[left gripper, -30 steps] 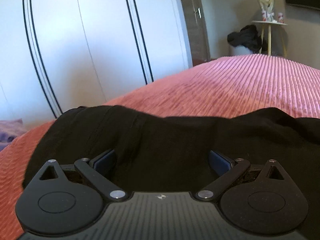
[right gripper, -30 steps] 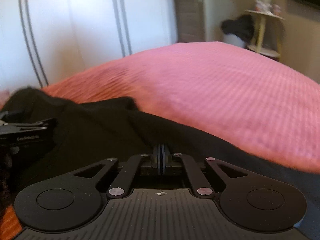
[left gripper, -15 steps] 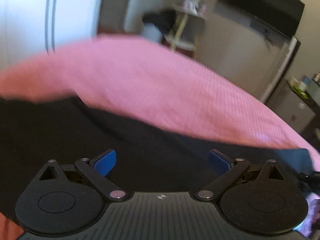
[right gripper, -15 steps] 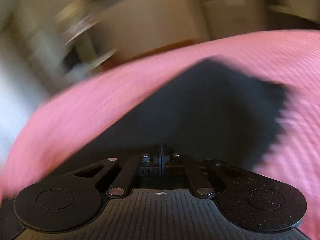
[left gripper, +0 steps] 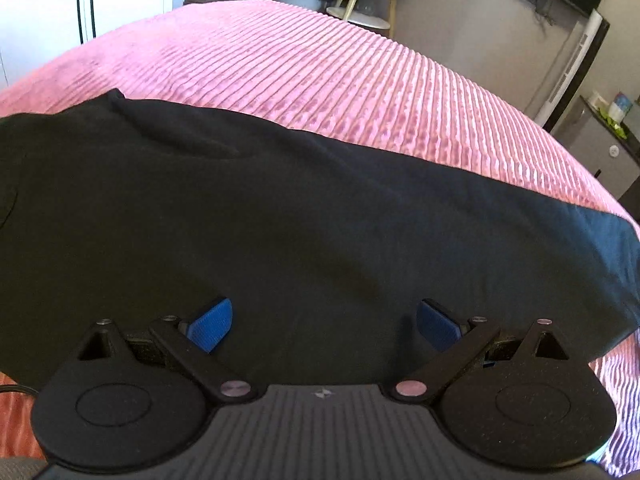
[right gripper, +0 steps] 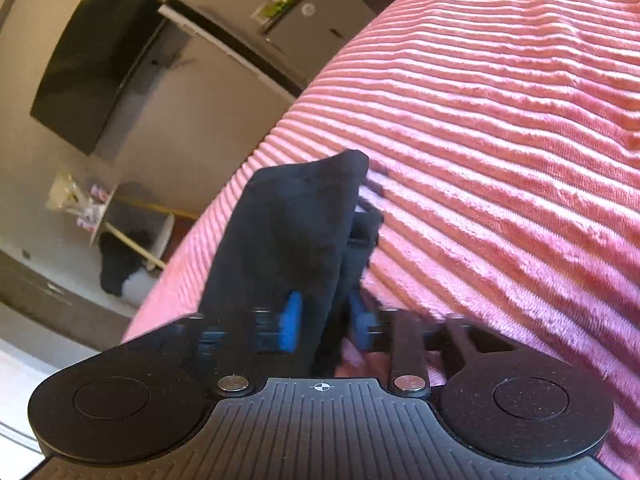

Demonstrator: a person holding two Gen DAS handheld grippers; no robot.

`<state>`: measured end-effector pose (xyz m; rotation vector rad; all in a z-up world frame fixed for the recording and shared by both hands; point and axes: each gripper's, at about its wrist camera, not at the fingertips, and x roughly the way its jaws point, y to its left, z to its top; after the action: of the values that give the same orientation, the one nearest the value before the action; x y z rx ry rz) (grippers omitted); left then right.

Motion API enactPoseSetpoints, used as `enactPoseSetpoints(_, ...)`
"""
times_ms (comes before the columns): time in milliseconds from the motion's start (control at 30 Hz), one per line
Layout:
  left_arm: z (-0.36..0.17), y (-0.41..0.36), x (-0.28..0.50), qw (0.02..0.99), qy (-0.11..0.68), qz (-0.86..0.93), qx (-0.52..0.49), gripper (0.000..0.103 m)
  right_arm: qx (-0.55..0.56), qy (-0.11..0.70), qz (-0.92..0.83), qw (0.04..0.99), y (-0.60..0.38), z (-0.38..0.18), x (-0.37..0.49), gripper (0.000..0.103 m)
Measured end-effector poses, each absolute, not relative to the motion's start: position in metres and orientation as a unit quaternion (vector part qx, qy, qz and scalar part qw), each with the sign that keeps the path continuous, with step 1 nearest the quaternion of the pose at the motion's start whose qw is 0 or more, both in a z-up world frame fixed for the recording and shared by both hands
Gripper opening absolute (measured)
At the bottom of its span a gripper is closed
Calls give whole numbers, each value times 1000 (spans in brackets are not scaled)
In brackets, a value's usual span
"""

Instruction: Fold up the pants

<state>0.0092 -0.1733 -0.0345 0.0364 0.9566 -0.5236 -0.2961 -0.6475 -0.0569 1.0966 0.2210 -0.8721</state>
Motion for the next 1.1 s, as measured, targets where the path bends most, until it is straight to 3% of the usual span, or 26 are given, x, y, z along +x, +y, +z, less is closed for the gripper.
enactPoseSetpoints(100, -34, -175, 4, 855, 453, -253, 24, 99, 528, 75, -381, 755, -651, -57, -301, 23)
enactPoseSetpoints(167, -30, -168, -2, 853, 455, -256, 11, 99, 591, 25, -346, 729, -655, -66, -317, 37)
enactPoseSetpoints(200, -29, -164, -4, 851, 457, -258, 0, 99, 621, -4, -333, 710, -656, -71, -326, 40)
enactPoseSetpoints(300, -27, -152, -7, 846, 464, -259, -34, 99, 646, -64, -342, 679, -653, -75, -346, 40)
enactPoseSetpoints(500, -26, -148, -10, 845, 464, -263, -44, 99, 644, -74, -368, 667, -656, -76, -358, 39)
enactPoseSetpoints(667, -29, -159, -11, 848, 454, -274, -12, 99, 625, -21, -370, 687, -669, -71, -340, 39)
enactPoseSetpoints(800, -31, -157, -13, 849, 451, -276, -11, 99, 642, -34, -366, 673, -673, -73, -339, 47)
enactPoseSetpoints(900, -32, -155, -14, 849, 451, -275, -18, 99, 641, -30, -370, 672, -680, -76, -334, 43)
enactPoseSetpoints(967, -32, -157, -15, 849, 450, -275, -16, 99, 619, -3, -385, 684, -683, -72, -328, 27)
enactPoseSetpoints(1033, -32, -157, -16, 851, 448, -275, -11, 99, 576, 31, -403, 710, -681, -62, -323, 17)
enactPoseSetpoints(1100, -32, -157, -18, 851, 447, -274, -13, 99, 542, 42, -404, 736, -680, -50, -320, 15)
